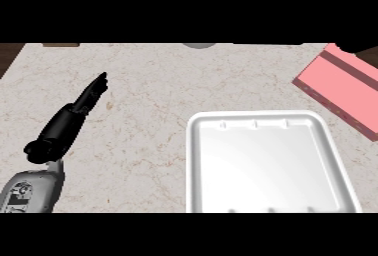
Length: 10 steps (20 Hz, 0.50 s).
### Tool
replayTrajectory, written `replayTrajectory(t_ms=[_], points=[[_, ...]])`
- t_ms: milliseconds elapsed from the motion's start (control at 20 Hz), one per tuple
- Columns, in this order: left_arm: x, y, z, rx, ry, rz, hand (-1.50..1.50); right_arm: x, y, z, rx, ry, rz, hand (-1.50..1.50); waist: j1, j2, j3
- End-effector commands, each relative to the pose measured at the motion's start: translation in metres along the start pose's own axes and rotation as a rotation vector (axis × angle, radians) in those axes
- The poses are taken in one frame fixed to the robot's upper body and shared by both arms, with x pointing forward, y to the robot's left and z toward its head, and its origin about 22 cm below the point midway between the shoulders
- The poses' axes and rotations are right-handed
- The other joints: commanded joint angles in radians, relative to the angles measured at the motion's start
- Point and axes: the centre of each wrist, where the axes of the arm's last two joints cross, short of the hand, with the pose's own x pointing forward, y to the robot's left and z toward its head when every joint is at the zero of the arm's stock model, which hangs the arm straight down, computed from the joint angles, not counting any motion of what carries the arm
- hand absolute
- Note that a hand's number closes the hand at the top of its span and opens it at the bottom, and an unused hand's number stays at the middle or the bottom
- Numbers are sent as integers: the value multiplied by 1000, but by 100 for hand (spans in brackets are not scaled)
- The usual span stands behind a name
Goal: Pick the can from the tray and place it in the cardboard box
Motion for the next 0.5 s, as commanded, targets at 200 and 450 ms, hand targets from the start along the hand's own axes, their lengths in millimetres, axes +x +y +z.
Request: replayTrajectory(t_ms=[200, 450], points=[[3, 7, 2, -15, -6, -11, 0, -76, -2, -13, 284, 140, 147, 150, 17, 4, 0], [-7, 0, -9, -3, -21, 9, 0, -104, -11, -19, 416, 171, 152, 150, 22, 12, 1]])
